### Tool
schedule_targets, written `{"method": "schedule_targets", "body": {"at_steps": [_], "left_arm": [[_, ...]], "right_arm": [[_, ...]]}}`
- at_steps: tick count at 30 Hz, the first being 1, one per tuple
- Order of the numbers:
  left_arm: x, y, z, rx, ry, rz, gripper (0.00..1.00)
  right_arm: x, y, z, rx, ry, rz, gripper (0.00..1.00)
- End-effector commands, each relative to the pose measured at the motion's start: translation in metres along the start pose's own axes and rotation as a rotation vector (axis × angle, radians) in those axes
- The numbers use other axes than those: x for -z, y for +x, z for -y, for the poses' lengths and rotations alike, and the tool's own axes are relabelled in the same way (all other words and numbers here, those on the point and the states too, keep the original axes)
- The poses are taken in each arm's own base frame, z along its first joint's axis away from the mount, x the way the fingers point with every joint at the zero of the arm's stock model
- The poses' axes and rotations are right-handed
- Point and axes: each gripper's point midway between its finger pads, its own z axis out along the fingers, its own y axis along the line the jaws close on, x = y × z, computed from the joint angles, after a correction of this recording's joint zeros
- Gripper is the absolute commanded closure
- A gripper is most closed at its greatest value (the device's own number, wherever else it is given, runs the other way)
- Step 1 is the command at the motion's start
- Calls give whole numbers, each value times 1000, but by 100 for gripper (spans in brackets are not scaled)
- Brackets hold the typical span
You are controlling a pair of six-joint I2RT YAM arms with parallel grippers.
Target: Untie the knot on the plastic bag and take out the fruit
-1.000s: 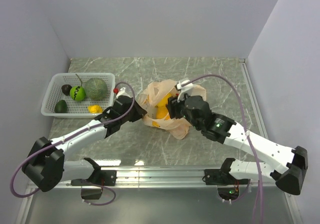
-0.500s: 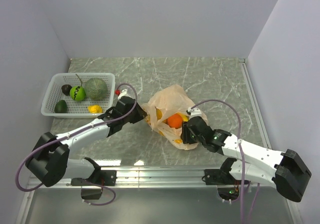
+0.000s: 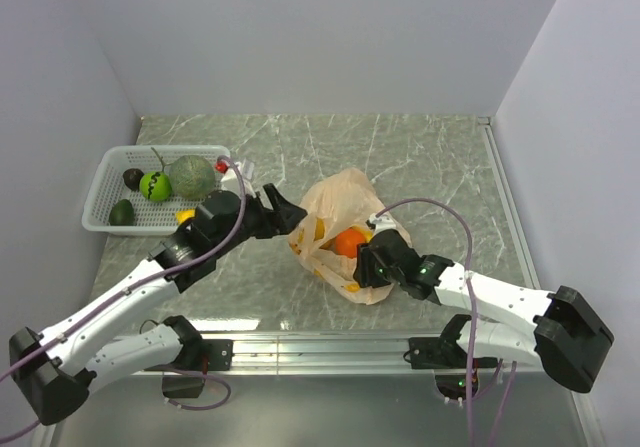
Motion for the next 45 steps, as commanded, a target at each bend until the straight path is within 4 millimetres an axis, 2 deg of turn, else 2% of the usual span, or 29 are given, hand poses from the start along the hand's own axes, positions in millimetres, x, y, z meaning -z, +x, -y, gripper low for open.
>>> {"method": "schedule_targets", "body": {"at_steps": [1, 2, 3, 4, 5, 6, 10, 11, 12, 14, 15, 18, 21, 25, 29, 33, 36, 41, 44, 45], "left_arm": [[13, -1, 51, -126, 131, -34, 21], [10, 3, 62, -142, 159, -52, 22], [-2, 16, 66, -164, 162, -96, 26], [-4, 26, 81, -188, 197, -126, 28], [-11, 34, 84, -193, 194, -152, 30], [-26, 46, 82, -198, 168, -192, 34], [-53, 85, 85, -208, 139, -283, 38], [-60, 88, 81, -210, 110, -278, 38], [-71, 100, 67, -211, 52, -309, 38], [-83, 102, 62, -214, 5, -304, 37], [-95, 107, 50, -228, -52, -303, 36], [-117, 103, 41, -244, -125, -259, 27], [-133, 105, 38, -265, -139, -253, 22], [-152, 107, 44, -276, -132, -252, 14], [-167, 122, 32, -286, -177, -287, 15], [-179, 145, 18, -284, -205, -352, 15], [-179, 158, 9, -271, -226, -388, 15], [-182, 167, -2, -268, -255, -407, 16], [-184, 167, 0, -268, -247, -405, 25], [-183, 164, 3, -264, -241, -396, 36]], "right_arm": [[1, -20, -13, -24, -44, 55, 52], [2, -22, -14, -25, -46, 64, 52], [3, -25, -14, -28, -42, 72, 52], [4, -26, -13, -31, -38, 77, 52], [6, -29, -10, -36, -19, 88, 52], [7, -29, -7, -43, -6, 93, 52], [13, -34, 7, -89, 45, 133, 52], [14, -34, 8, -96, 41, 141, 52], [15, -35, 8, -101, 36, 148, 52], [16, -33, 9, -108, 37, 146, 52], [16, -33, 9, -109, 36, 147, 52], [16, -30, 9, -115, 27, 139, 51], [16, -27, 8, -130, 19, 138, 50], [16, -22, 10, -152, 17, 136, 50], [17, -19, 13, -166, 21, 142, 49], [16, -17, 14, -178, 16, 141, 48], [16, -16, 15, -182, 21, 143, 47], [16, -16, 14, -186, 14, 151, 47], [16, -16, 15, -186, 14, 151, 47], [16, -17, 15, -187, 15, 153, 47]]}}
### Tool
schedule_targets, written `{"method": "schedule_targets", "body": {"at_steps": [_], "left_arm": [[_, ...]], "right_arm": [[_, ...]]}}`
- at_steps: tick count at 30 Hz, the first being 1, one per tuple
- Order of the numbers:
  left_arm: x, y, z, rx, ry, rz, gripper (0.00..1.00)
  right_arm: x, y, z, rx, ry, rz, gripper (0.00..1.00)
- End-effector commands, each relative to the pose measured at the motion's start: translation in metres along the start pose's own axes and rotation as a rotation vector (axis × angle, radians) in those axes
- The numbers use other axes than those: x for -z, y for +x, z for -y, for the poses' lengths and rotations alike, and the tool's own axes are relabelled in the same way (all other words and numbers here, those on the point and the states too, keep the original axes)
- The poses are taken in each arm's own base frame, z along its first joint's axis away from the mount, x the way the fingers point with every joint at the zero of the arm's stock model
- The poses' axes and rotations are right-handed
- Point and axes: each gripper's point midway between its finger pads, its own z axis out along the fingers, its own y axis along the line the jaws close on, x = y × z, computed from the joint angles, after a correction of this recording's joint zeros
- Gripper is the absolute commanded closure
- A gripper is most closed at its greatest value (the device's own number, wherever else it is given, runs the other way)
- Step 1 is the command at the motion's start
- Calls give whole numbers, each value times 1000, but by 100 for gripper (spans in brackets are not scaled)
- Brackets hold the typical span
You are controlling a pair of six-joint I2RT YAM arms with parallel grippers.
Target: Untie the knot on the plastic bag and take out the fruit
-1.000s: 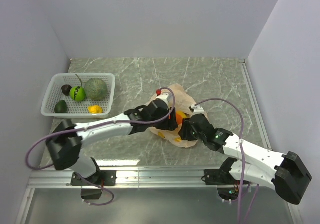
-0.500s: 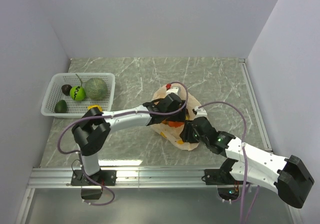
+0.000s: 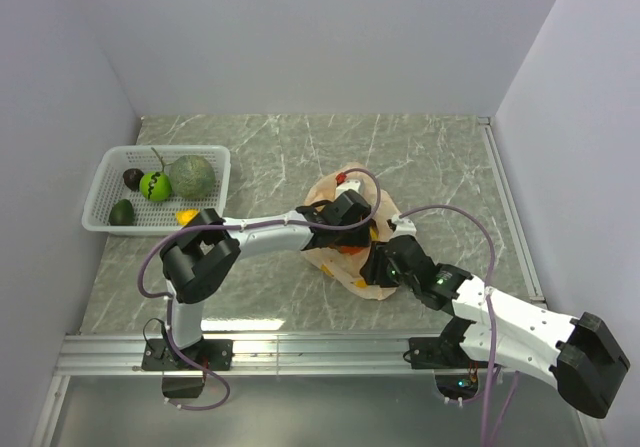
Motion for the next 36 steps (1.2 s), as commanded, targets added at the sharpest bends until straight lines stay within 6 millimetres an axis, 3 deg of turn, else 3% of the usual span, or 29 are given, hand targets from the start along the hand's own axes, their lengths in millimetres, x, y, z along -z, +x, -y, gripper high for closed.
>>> {"method": "schedule_targets", "body": {"at_steps": [1, 5, 6, 9, 13, 18, 19, 24, 28, 32, 35, 36], "left_arm": [[-2, 2, 1, -1, -3, -12, 43], [6, -1, -3, -6, -10, 1, 72], [12, -3, -7, -3, -10, 10, 85], [28, -15, -16, 36, 10, 45, 99], [47, -36, -26, 67, 62, 88, 99], [80, -57, -14, 89, 224, 132, 100], [85, -69, -18, 105, 236, 170, 100], [118, -89, -14, 53, 391, 159, 99], [161, -86, 5, -10, 629, 65, 99], [207, -111, 7, -35, 738, 126, 99], [224, -147, -19, 54, 703, 218, 100], [227, -165, -43, 103, 658, 266, 99]], "right_arm": [[1, -9, 0, -22, -1, 45, 47], [4, -13, 4, -38, 9, 76, 47], [5, -14, 5, -43, 10, 85, 47], [9, -19, 7, -59, 19, 117, 48], [11, -22, 11, -82, 32, 139, 48], [9, -18, 10, -70, 29, 120, 48], [7, -15, 11, -66, 35, 104, 48], [6, -17, 17, -67, 69, 111, 48], [7, -20, 23, -73, 90, 117, 48], [7, -22, 18, -67, 72, 120, 48], [8, -26, 15, -58, 61, 127, 48], [8, -26, 15, -49, 56, 126, 48]]}}
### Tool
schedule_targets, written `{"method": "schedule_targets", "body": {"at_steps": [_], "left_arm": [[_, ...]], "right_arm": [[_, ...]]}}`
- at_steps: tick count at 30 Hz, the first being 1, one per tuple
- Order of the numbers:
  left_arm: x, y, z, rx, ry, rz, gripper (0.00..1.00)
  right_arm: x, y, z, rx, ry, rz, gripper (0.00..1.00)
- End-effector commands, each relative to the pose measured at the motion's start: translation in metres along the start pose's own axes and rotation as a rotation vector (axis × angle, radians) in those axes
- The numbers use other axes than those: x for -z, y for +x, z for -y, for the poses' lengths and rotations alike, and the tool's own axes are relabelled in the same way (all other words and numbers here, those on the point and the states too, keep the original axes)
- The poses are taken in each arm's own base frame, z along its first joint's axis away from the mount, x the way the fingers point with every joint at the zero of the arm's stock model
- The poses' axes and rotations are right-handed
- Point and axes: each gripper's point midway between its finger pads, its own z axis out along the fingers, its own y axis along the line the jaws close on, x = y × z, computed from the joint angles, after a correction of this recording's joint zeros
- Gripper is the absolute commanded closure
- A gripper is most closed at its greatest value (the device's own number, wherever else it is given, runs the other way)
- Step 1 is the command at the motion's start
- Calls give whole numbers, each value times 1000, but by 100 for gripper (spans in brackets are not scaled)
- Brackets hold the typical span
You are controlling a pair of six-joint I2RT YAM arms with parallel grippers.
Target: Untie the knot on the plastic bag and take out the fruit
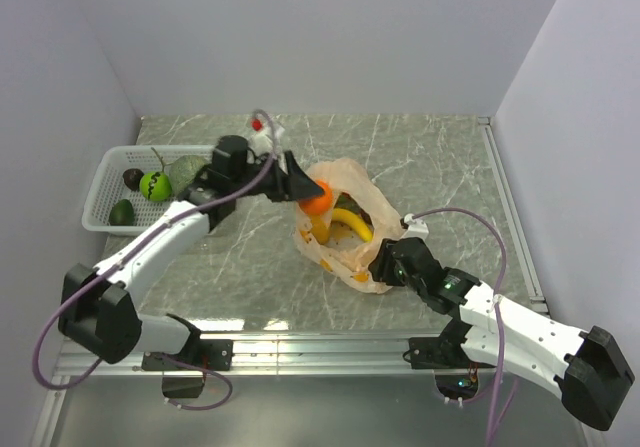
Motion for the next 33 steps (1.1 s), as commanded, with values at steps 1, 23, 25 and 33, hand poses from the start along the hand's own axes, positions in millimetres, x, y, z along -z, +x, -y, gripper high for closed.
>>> {"method": "schedule_targets", "body": {"at_steps": [1, 23, 25, 33], "left_arm": [[46, -65, 13, -8, 58, 167, 99], [300, -84, -251, 295, -1268, 823, 10], [299, -84, -250, 292, -1272, 800, 6], [192, -94, -145, 49, -944, 641, 11]], "right_arm": [[2, -15, -6, 9, -10, 44, 48], [8, -26, -25, 90, -98, 61, 36], [8, -28, -25, 97, -97, 62, 34], [14, -38, -31, 112, -114, 95, 36]]}}
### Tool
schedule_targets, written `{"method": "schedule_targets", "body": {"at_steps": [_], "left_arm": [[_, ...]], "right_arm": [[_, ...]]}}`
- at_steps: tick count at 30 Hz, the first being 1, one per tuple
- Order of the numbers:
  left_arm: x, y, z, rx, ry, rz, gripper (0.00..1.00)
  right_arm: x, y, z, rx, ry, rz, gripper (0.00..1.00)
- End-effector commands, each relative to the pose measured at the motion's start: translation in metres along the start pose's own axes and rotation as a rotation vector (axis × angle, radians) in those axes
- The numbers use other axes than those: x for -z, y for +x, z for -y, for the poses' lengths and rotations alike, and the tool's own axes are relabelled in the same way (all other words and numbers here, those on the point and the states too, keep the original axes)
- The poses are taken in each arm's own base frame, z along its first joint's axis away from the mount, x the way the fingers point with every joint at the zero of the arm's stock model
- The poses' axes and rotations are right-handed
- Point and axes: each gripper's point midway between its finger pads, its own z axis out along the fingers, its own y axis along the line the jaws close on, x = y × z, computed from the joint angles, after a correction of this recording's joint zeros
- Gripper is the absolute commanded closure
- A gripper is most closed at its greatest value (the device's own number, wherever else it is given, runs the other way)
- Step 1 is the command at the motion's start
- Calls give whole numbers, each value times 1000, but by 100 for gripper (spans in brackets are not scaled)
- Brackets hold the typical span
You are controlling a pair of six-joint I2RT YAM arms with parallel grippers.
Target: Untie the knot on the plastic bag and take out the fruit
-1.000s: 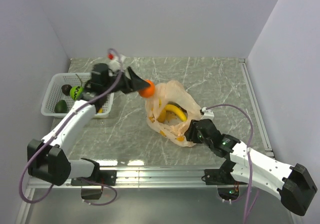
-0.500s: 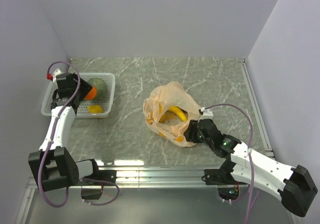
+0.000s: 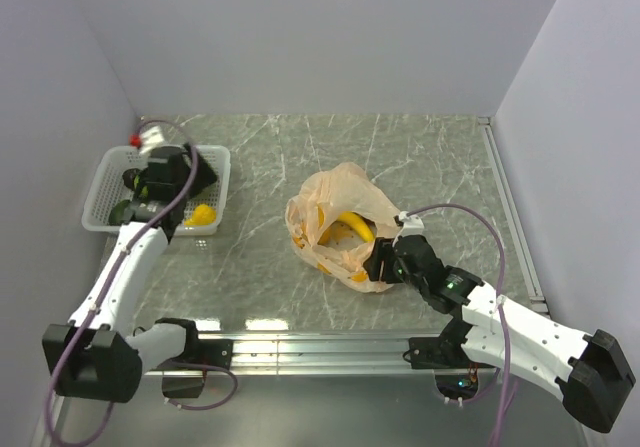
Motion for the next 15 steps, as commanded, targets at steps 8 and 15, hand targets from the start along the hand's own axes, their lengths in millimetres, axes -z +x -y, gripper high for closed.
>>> {"method": "schedule_targets", "body": {"at_steps": [8, 15], "left_arm": [[165, 108, 196, -169, 615, -233, 16], [199, 198, 245, -342, 717, -394, 19]], "right_arm": [[5, -30, -16, 3, -35, 78, 37], [2, -28, -19, 1, -49, 68, 38]]}}
